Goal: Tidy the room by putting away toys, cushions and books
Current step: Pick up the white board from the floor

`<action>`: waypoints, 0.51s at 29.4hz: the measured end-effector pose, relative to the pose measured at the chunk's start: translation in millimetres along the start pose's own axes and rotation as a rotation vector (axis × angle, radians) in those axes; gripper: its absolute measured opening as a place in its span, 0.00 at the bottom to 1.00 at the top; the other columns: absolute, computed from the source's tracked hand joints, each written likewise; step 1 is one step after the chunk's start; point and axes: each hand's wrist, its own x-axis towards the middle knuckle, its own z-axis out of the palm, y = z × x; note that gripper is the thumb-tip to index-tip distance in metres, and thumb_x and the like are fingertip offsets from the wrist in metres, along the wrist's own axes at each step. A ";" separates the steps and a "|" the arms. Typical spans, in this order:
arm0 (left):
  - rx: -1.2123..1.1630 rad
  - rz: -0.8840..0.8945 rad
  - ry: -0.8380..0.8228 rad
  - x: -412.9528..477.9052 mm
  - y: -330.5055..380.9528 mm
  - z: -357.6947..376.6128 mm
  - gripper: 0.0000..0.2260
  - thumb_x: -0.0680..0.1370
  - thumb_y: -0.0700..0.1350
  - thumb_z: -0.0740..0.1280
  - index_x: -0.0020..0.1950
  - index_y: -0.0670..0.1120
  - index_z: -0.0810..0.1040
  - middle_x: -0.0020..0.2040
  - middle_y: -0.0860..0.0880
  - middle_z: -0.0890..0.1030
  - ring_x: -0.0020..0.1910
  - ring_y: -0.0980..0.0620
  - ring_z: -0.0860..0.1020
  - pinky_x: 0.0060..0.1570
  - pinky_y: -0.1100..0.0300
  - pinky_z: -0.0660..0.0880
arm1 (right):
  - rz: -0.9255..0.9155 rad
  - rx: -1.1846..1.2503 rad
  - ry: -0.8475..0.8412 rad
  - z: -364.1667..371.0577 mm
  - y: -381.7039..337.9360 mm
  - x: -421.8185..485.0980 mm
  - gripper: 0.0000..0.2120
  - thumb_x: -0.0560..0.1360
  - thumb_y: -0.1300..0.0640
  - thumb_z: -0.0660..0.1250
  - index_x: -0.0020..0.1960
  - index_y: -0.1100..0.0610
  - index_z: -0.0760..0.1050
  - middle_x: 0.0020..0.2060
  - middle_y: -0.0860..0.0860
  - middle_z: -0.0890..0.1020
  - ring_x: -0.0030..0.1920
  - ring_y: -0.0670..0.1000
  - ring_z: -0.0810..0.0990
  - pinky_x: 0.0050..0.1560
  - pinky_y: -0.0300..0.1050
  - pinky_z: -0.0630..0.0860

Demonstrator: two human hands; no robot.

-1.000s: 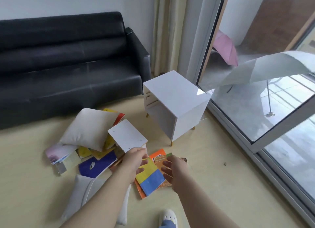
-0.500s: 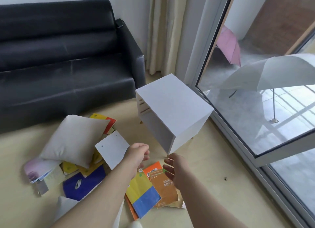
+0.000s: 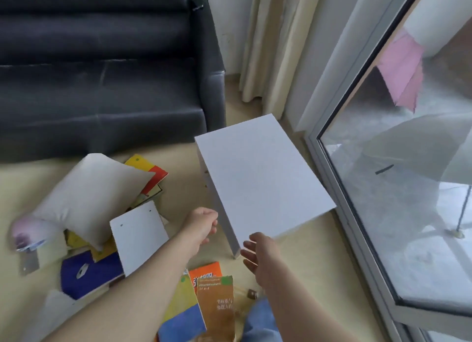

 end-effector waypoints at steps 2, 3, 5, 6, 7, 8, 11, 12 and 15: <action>-0.081 -0.065 0.050 31.1 13.8 35.6 0.07 0.79 0.42 0.59 0.43 0.50 0.73 0.41 0.49 0.77 0.41 0.51 0.76 0.37 0.60 0.68 | 0.010 -0.093 -0.022 -14.1 -42.0 36.5 0.07 0.78 0.60 0.57 0.53 0.59 0.71 0.41 0.53 0.77 0.36 0.51 0.76 0.37 0.42 0.69; -0.105 -0.098 0.084 40.1 22.2 50.2 0.07 0.79 0.41 0.60 0.43 0.49 0.73 0.39 0.49 0.76 0.39 0.51 0.75 0.36 0.60 0.67 | 0.031 -0.138 -0.035 -20.4 -59.5 51.3 0.07 0.78 0.60 0.57 0.54 0.59 0.71 0.42 0.53 0.77 0.37 0.51 0.75 0.37 0.42 0.69; -0.126 -0.144 0.114 46.7 36.3 65.7 0.08 0.79 0.40 0.59 0.40 0.48 0.73 0.37 0.49 0.75 0.34 0.52 0.74 0.34 0.61 0.64 | 0.043 -0.196 -0.051 -23.2 -85.8 64.5 0.08 0.78 0.60 0.57 0.54 0.59 0.71 0.44 0.54 0.77 0.38 0.51 0.76 0.37 0.42 0.70; -0.116 -0.186 0.138 65.6 48.4 89.4 0.08 0.78 0.40 0.59 0.40 0.48 0.72 0.37 0.49 0.75 0.34 0.52 0.73 0.33 0.61 0.64 | 0.075 -0.237 -0.078 -32.4 -107.3 85.1 0.08 0.78 0.60 0.56 0.53 0.59 0.72 0.45 0.54 0.77 0.39 0.51 0.76 0.38 0.42 0.70; -0.109 -0.193 0.143 68.2 53.6 94.5 0.07 0.78 0.40 0.60 0.41 0.48 0.73 0.38 0.49 0.75 0.34 0.52 0.74 0.34 0.61 0.64 | 0.088 -0.238 -0.088 -31.4 -114.5 85.7 0.07 0.78 0.60 0.56 0.53 0.60 0.72 0.45 0.54 0.77 0.38 0.52 0.75 0.37 0.42 0.70; -0.113 -0.228 0.144 72.2 60.8 103.9 0.06 0.78 0.41 0.60 0.43 0.48 0.73 0.39 0.49 0.75 0.35 0.52 0.74 0.35 0.61 0.65 | 0.099 -0.257 -0.091 -35.2 -123.8 92.3 0.07 0.78 0.60 0.56 0.52 0.60 0.72 0.44 0.54 0.77 0.37 0.51 0.75 0.37 0.42 0.69; -0.149 -0.264 0.152 88.4 77.4 127.4 0.06 0.78 0.41 0.60 0.42 0.49 0.72 0.41 0.49 0.75 0.38 0.52 0.75 0.38 0.60 0.67 | 0.119 -0.295 -0.118 -43.5 -147.8 113.1 0.07 0.78 0.60 0.56 0.52 0.60 0.72 0.42 0.53 0.76 0.36 0.51 0.74 0.37 0.42 0.69; -0.142 -0.277 0.166 90.4 83.3 132.5 0.07 0.79 0.41 0.60 0.42 0.49 0.72 0.42 0.49 0.75 0.38 0.51 0.75 0.38 0.60 0.67 | 0.134 -0.311 -0.119 -46.5 -153.4 118.5 0.07 0.78 0.60 0.57 0.52 0.60 0.72 0.42 0.53 0.76 0.36 0.51 0.75 0.37 0.42 0.70; -0.154 -0.297 0.202 102.9 92.3 146.8 0.05 0.79 0.41 0.60 0.45 0.47 0.72 0.43 0.47 0.75 0.42 0.49 0.75 0.44 0.58 0.69 | 0.185 -0.341 -0.116 -55.1 -165.4 138.3 0.07 0.78 0.60 0.56 0.53 0.60 0.71 0.43 0.54 0.77 0.37 0.51 0.75 0.38 0.43 0.70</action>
